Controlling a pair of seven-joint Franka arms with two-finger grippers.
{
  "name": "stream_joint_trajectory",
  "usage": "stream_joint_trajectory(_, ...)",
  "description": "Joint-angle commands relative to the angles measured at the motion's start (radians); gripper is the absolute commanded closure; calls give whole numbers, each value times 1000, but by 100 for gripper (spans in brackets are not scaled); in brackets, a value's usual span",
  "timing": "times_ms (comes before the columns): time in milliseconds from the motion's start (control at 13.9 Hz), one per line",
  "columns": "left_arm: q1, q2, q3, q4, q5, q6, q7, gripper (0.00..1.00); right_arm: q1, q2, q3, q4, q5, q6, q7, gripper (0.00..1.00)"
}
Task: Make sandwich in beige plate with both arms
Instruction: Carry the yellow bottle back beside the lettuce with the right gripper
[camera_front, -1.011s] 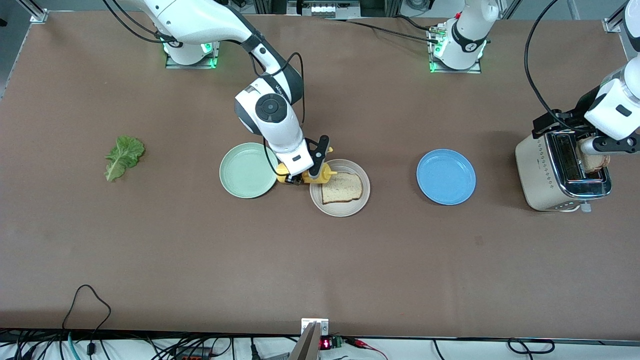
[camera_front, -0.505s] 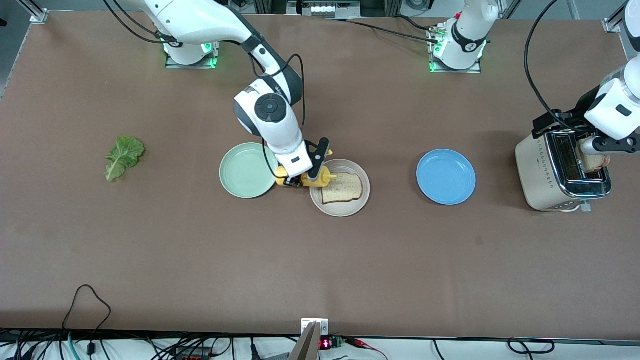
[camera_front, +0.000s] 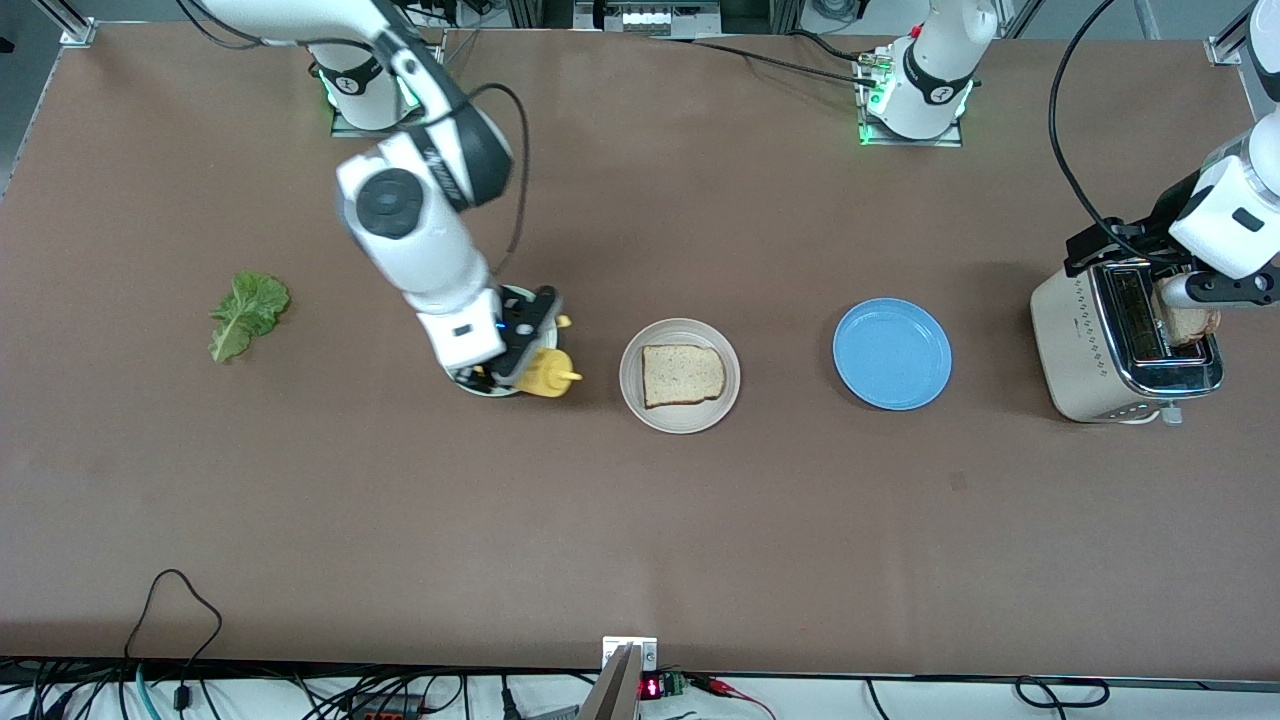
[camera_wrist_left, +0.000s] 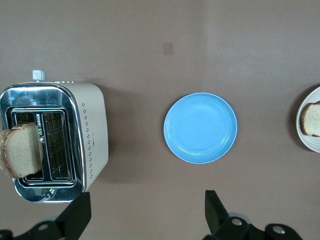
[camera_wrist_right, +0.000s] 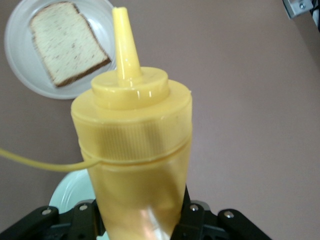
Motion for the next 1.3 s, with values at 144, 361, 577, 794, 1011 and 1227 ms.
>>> stream_joint_trajectory(144, 8, -19, -14, -6, 14, -12, 7, 0, -252, -98, 29, -72, 341, -130, -513, 84)
stream_joint_trajectory(361, 7, -19, -14, -6, 14, -12, 6, 0, -377, -95, 29, -104, 495, -190, -777, 84)
stream_joint_trajectory(577, 7, -19, -14, -5, 14, -12, 6, 0, -479, -75, 28, -162, 656, -214, -1042, 84)
stream_joint_trajectory(794, 7, -19, -14, -6, 14, -12, 6, 0, -551, -40, 25, -199, 782, -246, -1266, 84)
stream_joint_trajectory(1011, 5, -18, -14, -8, 14, -12, 4, 0, -628, 17, 23, -240, 892, -283, -1506, 84)
stream_joint_trajectory(1227, 2, -18, -14, -14, 14, -12, 4, 0, -671, 89, 23, -240, 923, -309, -1650, 84)
